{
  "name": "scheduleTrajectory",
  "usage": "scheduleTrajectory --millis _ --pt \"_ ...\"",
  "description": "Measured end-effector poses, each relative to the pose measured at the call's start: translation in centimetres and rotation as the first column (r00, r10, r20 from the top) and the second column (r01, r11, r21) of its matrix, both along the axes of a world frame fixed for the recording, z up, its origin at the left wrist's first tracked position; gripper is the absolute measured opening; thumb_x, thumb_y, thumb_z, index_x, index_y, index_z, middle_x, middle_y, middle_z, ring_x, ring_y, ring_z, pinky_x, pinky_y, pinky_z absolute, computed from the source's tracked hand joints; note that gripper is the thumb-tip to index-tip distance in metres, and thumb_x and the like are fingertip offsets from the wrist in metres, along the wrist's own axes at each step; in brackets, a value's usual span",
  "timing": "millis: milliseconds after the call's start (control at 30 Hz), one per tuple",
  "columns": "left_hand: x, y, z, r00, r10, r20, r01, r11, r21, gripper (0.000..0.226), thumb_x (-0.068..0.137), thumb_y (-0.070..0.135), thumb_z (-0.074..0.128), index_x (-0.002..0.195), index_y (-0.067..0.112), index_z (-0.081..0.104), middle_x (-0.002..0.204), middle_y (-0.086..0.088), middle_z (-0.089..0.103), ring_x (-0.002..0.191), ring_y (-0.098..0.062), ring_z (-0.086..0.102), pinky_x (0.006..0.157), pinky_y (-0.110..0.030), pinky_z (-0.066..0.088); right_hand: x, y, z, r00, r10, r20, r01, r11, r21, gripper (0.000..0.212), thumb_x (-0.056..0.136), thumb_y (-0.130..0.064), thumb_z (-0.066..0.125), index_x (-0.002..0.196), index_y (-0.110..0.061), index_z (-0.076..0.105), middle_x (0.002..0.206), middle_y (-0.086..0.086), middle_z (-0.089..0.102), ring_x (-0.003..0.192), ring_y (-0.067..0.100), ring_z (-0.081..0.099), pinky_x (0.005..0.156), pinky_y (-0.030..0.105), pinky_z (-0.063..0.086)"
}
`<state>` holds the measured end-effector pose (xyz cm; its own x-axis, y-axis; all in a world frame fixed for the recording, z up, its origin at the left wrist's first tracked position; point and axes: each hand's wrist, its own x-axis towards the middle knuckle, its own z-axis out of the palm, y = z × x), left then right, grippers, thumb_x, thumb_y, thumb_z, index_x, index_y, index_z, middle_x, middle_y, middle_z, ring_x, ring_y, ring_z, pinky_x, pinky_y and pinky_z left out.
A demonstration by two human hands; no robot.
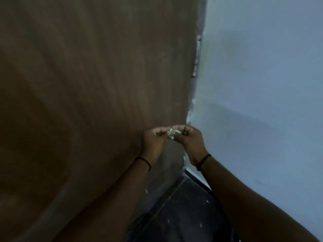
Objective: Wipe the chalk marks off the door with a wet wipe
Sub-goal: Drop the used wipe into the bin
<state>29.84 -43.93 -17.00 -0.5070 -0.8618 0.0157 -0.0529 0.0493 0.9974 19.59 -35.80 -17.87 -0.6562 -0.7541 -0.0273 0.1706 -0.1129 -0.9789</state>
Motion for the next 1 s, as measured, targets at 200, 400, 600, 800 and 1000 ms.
scheduleTrajectory --millis 200,400,600,800,1000 --pt "-6.5 3.5 3.6 0.962 -0.253 0.099 0.242 0.964 0.109 0.015 0.086 -0.003 0.067 0.097 0.006 0.071 0.084 -0.006 0.072 0.068 -0.004 0.067 0.066 -0.017 0.054 -3.9 6.8 3.2 0.984 -0.117 0.133 0.122 0.992 -0.028 0.019 0.088 0.007 0.062 0.105 0.004 0.07 0.097 0.015 0.074 0.087 0.021 0.07 0.077 0.03 0.057" --pt "-11.1 9.3 4.8 0.842 -0.488 0.231 0.464 0.872 0.154 0.016 0.084 -0.005 0.067 0.1 -0.002 0.068 0.078 -0.01 0.071 0.059 -0.016 0.067 0.055 -0.024 0.055 -6.7 15.1 3.9 0.923 -0.378 0.08 0.363 0.919 0.15 0.017 0.084 0.006 0.069 0.101 0.003 0.068 0.086 0.014 0.073 0.074 0.021 0.068 0.067 0.028 0.058" --pt "-15.1 19.3 1.3 0.602 -0.669 0.436 0.751 0.66 -0.024 0.005 0.08 0.007 0.076 0.082 0.01 0.074 0.078 -0.01 0.074 0.058 -0.014 0.068 0.05 -0.019 0.05 -6.9 26.2 0.0 0.779 -0.554 -0.294 0.626 0.713 0.314 0.01 0.091 -0.008 0.065 0.097 -0.012 0.072 0.086 0.003 0.073 0.074 0.019 0.07 0.069 0.032 0.059" --pt "-17.4 27.9 -5.4 0.462 -0.62 0.634 0.88 0.411 -0.239 0.016 0.088 0.013 0.064 0.098 0.015 0.076 0.098 -0.004 0.074 0.091 -0.023 0.066 0.08 -0.036 0.054 -6.1 33.8 -5.7 0.539 -0.559 -0.63 0.835 0.456 0.309 0.01 0.087 -0.01 0.07 0.096 -0.013 0.069 0.096 -0.001 0.068 0.087 0.011 0.063 0.076 0.013 0.049" --pt "-18.0 29.7 -14.2 0.334 -0.546 0.768 0.936 0.285 -0.205 0.023 0.09 0.006 0.053 0.102 0.01 0.073 0.104 -0.013 0.065 0.098 -0.033 0.06 0.082 -0.04 0.051 -6.1 37.7 -17.0 0.748 -0.486 -0.452 0.648 0.387 0.656 0.041 0.083 -0.007 0.071 0.123 -0.012 0.066 0.127 0.008 0.065 0.119 0.026 0.058 0.102 0.037 0.045"
